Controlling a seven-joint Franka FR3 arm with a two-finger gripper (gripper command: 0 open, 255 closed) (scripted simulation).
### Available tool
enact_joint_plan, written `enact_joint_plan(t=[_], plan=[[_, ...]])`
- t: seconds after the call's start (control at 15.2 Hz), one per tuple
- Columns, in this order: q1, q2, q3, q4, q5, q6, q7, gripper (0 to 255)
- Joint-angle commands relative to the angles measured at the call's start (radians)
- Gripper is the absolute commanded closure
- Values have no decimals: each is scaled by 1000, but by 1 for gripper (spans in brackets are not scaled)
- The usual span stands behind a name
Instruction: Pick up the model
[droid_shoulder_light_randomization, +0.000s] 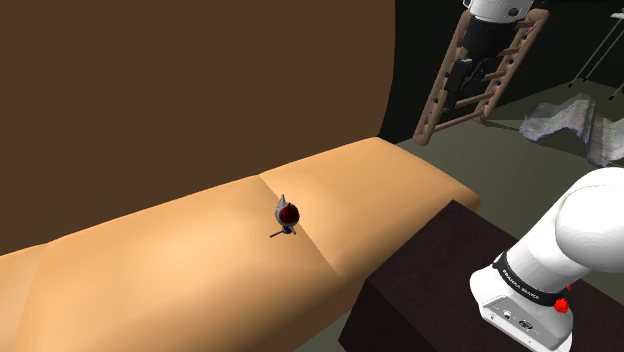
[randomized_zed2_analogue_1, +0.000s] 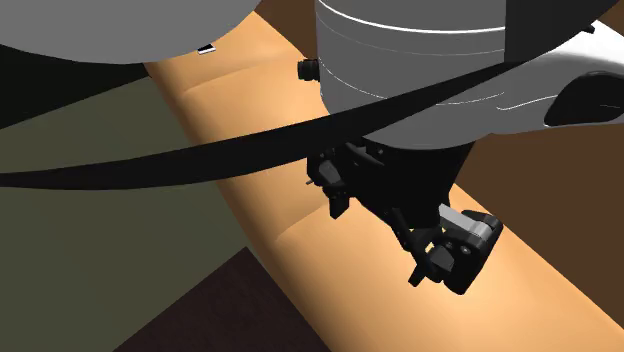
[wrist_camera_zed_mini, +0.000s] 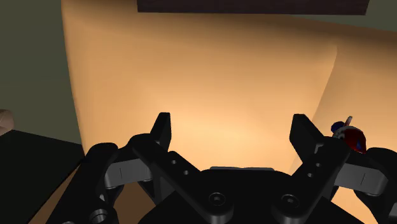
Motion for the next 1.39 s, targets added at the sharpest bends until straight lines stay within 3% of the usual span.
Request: enact_joint_plan(t=[0.0,0.79,1.32], plan=[[0,0,0,0,0,0,0,0],[63,222,157,-134,26,420,149,0],[62,478,276,-107,-55,679,294,0]])
